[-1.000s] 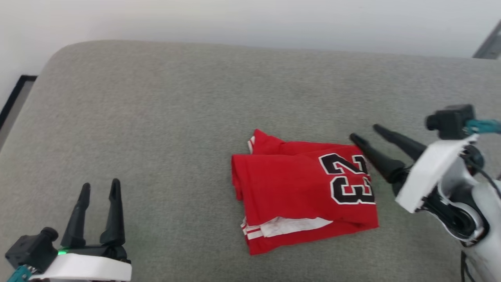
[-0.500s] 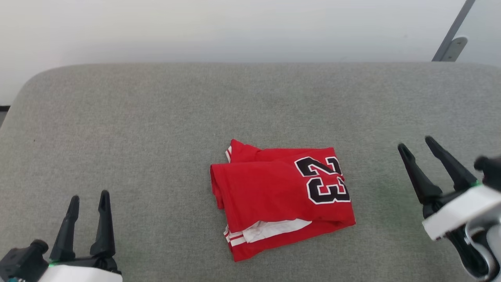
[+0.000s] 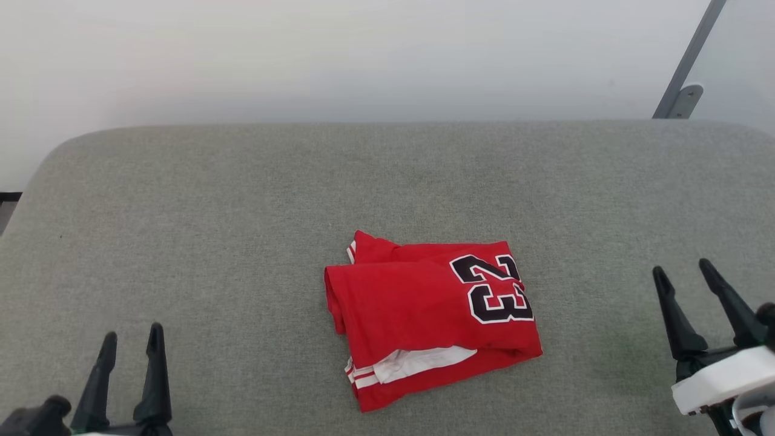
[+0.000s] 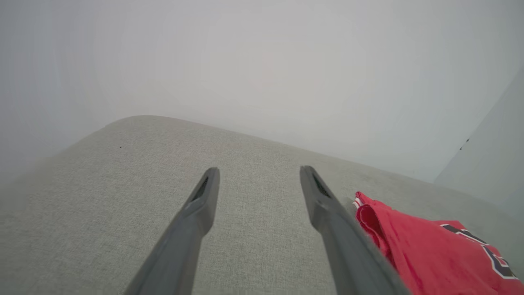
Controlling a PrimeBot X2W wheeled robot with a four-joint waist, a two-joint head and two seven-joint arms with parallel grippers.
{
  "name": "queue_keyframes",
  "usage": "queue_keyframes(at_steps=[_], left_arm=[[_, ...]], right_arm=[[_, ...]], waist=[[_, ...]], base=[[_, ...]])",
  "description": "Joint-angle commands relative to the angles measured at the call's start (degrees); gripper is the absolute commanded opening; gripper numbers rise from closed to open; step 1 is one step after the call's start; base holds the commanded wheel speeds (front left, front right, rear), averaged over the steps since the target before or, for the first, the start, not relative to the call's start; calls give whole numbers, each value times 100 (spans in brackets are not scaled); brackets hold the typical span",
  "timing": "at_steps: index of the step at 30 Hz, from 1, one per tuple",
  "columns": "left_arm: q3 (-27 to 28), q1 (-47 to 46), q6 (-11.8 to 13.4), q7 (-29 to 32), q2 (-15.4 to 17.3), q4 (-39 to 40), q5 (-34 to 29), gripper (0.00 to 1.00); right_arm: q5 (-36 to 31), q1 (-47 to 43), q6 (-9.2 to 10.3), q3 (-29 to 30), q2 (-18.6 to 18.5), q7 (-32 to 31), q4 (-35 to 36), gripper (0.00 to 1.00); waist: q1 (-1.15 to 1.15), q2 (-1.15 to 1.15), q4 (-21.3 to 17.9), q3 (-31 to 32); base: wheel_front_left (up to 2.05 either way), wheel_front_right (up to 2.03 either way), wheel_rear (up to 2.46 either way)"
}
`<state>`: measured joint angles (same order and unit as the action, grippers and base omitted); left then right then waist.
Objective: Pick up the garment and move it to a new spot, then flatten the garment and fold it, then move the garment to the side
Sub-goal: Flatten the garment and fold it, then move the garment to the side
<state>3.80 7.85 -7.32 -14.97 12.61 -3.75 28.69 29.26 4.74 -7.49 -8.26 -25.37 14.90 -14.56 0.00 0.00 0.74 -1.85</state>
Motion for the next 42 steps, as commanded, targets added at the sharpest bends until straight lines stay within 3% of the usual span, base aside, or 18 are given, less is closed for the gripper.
queue_keyframes(at_steps=[1, 11, 19, 42], left_arm=[[18, 110, -20, -27, 8, -3, 11, 100], [-46, 242, -20, -27, 108, -25, 131, 100], [-296, 216, -20, -27, 309, -128, 101, 100], [-459, 90, -21, -27, 268, -168, 144, 100]], right_arm=[[-47, -57, -1, 86, 59, 30, 77, 100], [-451, -758, -1, 792, 561, 31, 625, 100], [-527, -1048, -1, 938, 789, 32, 739, 100], [-597, -1217, -1, 994, 999, 33, 798, 100]], waist=[[0, 0, 4, 19], [0, 0, 112, 190], [0, 0, 170, 237], [0, 0, 246, 255]], base=[[0, 0, 0], [0, 0, 0], [0, 0, 0], [0, 0, 0]])
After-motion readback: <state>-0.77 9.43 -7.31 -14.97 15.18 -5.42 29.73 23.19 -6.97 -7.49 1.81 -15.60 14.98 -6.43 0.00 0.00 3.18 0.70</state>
